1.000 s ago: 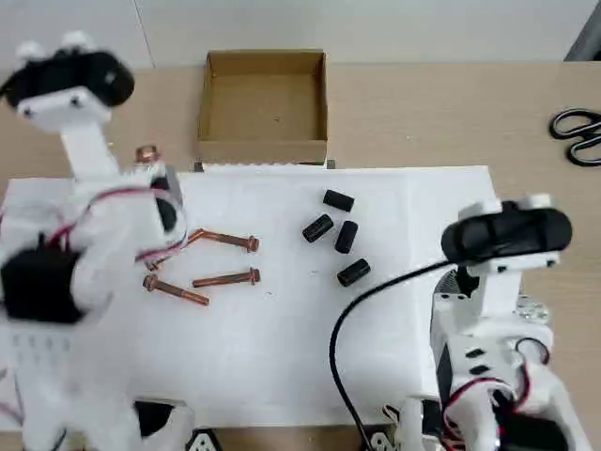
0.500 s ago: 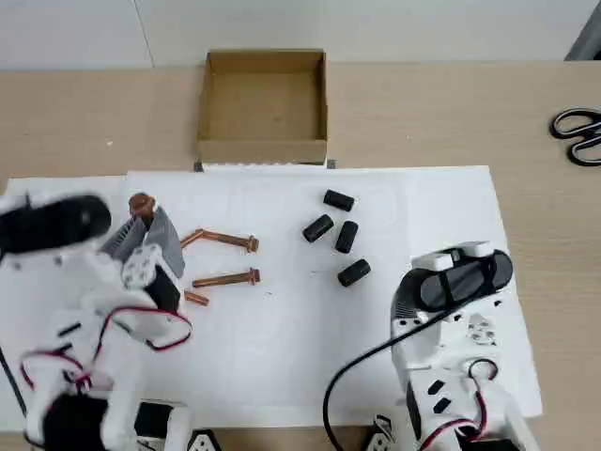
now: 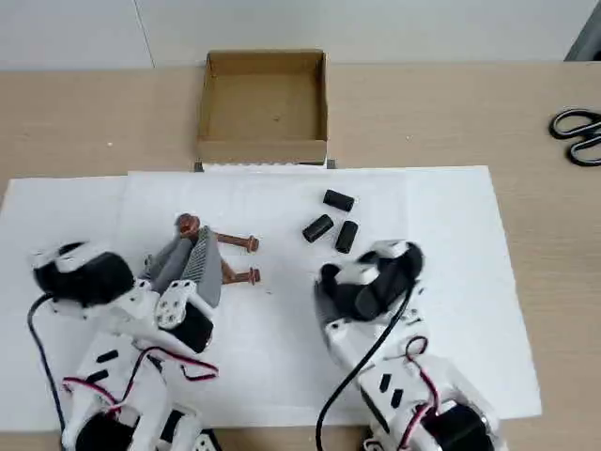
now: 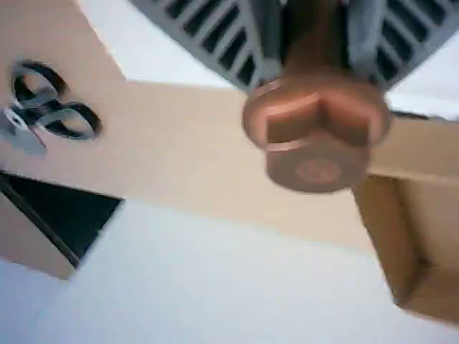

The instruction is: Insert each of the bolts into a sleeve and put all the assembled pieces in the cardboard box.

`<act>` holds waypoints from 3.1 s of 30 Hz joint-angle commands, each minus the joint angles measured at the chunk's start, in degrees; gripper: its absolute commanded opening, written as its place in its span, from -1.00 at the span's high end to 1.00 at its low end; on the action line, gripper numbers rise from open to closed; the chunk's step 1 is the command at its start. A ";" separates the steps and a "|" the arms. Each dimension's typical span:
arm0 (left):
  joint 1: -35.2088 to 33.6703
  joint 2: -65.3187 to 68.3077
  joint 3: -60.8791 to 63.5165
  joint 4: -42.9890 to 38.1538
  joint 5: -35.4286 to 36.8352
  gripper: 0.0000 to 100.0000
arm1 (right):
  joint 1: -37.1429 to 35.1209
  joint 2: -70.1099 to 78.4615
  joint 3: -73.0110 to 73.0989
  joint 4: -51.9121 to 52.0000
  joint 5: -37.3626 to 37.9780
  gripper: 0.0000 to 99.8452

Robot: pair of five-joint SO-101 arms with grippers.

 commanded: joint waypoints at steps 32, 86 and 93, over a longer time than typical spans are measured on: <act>17.93 -0.62 7.60 -9.41 0.26 0.99 | -11.65 -0.31 0.88 0.57 0.09 0.99; 14.86 -0.35 -4.35 5.89 -11.52 0.76 | -9.36 -0.31 1.05 0.04 0.09 0.99; 5.01 -0.44 -5.76 8.79 -15.65 0.99 | -4.35 -0.31 1.05 0.31 -0.09 0.99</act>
